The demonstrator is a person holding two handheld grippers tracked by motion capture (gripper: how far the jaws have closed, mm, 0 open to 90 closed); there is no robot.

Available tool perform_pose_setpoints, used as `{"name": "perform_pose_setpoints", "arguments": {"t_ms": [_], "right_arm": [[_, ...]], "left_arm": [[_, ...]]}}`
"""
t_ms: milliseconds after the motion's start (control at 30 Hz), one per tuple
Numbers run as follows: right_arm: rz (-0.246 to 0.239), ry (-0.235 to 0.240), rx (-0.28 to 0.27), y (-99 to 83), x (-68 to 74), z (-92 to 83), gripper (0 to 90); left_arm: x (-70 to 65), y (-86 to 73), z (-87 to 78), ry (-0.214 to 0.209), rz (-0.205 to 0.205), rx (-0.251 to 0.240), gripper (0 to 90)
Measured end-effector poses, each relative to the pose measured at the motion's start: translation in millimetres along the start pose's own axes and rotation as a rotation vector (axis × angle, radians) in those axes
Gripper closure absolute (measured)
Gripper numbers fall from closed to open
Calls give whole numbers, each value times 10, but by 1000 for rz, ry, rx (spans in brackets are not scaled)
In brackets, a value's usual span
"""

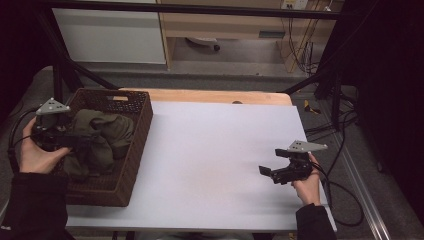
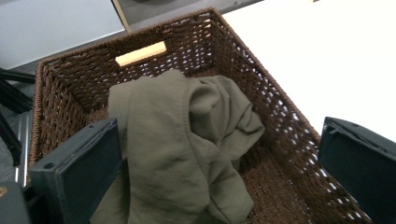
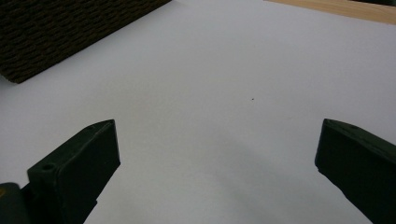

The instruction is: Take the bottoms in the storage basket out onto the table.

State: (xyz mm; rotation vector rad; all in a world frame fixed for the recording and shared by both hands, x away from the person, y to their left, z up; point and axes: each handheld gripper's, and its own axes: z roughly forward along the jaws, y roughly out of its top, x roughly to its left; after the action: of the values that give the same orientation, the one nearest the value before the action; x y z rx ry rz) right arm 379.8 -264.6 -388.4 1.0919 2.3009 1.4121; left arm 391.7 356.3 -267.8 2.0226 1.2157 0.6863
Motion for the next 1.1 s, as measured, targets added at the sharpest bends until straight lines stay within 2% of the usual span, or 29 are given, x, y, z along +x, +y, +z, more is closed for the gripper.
{"name": "perform_pose_setpoints", "arguments": {"t_ms": [500,567,1100], "right_arm": [[2,2,1,-1,2,6,5],[2,1,3,-1,1,2,5],[0,1,1,0,-3,-1,5]], "left_arm": [[145,-36,220,20,-49,40,1],[170,-51,274,21,-65,46,4],[273,-129,496,46,-90,91,5]]}}
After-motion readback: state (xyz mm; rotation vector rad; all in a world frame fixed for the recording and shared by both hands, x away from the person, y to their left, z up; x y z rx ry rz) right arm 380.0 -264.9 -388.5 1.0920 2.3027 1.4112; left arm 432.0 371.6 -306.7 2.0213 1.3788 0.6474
